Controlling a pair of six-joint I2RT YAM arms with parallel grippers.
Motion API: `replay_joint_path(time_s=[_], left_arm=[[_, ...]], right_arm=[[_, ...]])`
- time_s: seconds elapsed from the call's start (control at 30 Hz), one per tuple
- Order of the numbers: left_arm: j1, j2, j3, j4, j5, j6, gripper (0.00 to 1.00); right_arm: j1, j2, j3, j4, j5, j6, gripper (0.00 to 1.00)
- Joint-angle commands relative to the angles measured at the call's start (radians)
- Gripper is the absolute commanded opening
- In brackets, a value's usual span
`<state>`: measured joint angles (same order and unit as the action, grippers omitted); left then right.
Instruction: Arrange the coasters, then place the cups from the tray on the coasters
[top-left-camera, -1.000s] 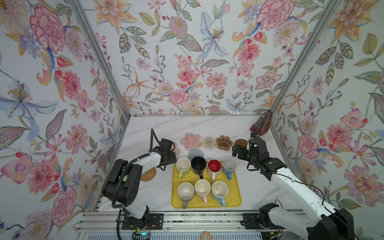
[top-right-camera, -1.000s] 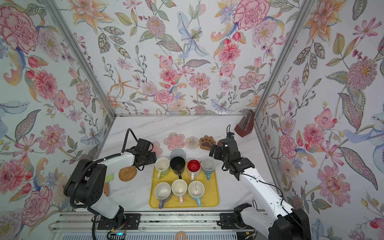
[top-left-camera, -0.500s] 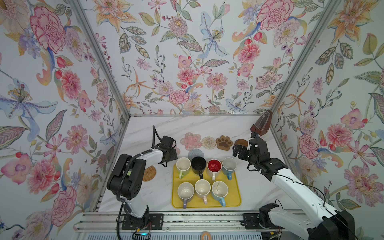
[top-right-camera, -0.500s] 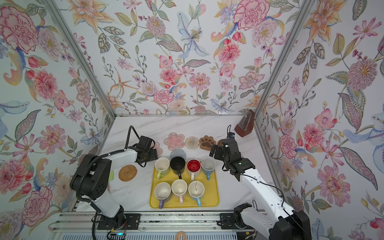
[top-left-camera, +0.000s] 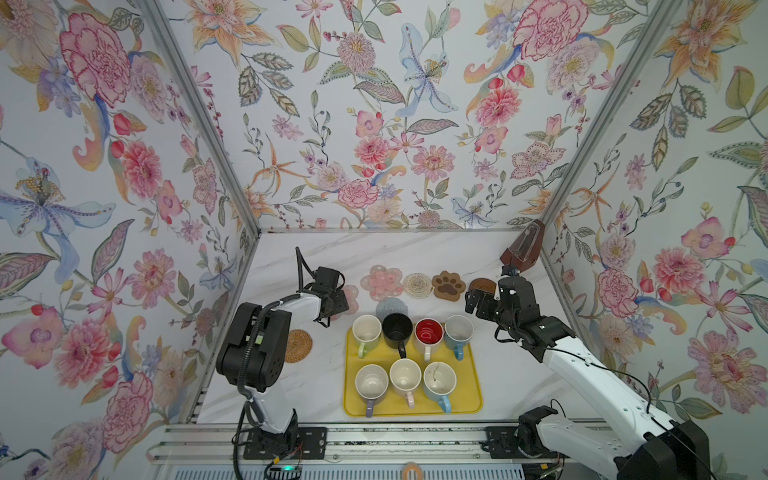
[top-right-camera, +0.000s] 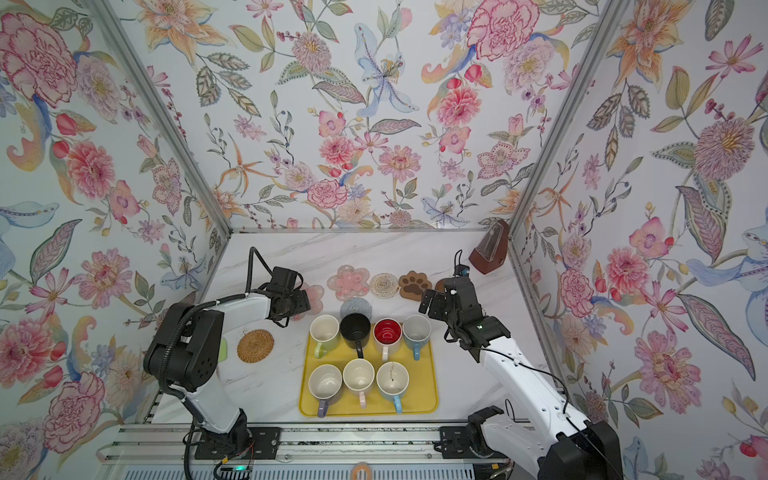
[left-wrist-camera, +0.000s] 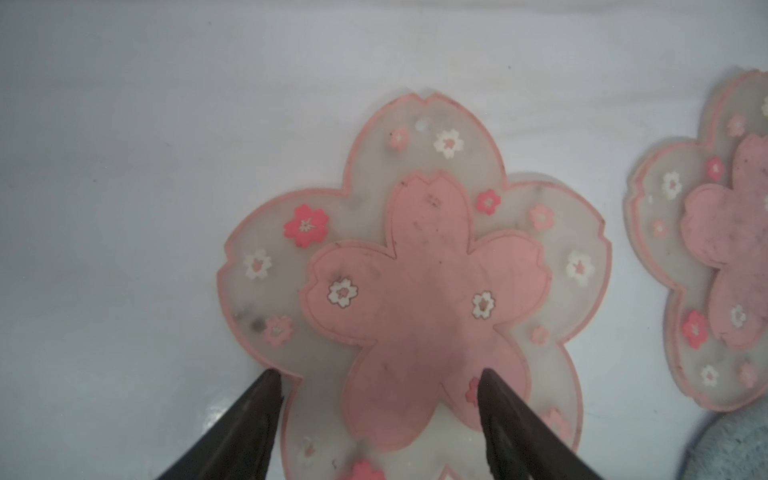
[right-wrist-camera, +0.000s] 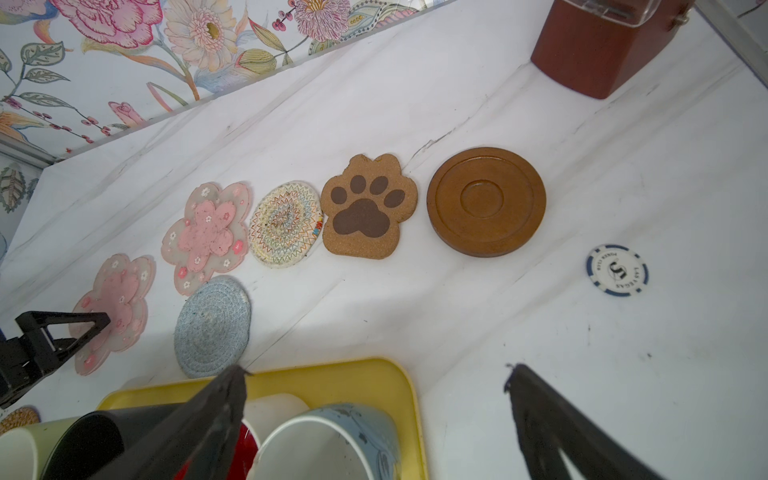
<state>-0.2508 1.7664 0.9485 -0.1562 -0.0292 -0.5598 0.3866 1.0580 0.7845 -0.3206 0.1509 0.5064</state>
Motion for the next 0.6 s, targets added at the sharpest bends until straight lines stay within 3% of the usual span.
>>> replay_joint_path(time_s=[0.0,0.33,0.57], left_arm=[[0.019,0.070,-0.001,-0.052,0.037,-0.028,0.76],[0.055,0.092,0.042,-0.010,0.064,-0.040,0.76],[0.071,-0.060,0.021,-0.050,0.075,-0.029,0.77]], right_arm=[[0.003,0.001,0.002,-0.009,0.019,-0.001,0.99],[0.001,0.013,0.019,-0.017,0.020,-0.005,0.99],[0.003,0.020,0.028,-0.024,0.018,-0.002,0.99]])
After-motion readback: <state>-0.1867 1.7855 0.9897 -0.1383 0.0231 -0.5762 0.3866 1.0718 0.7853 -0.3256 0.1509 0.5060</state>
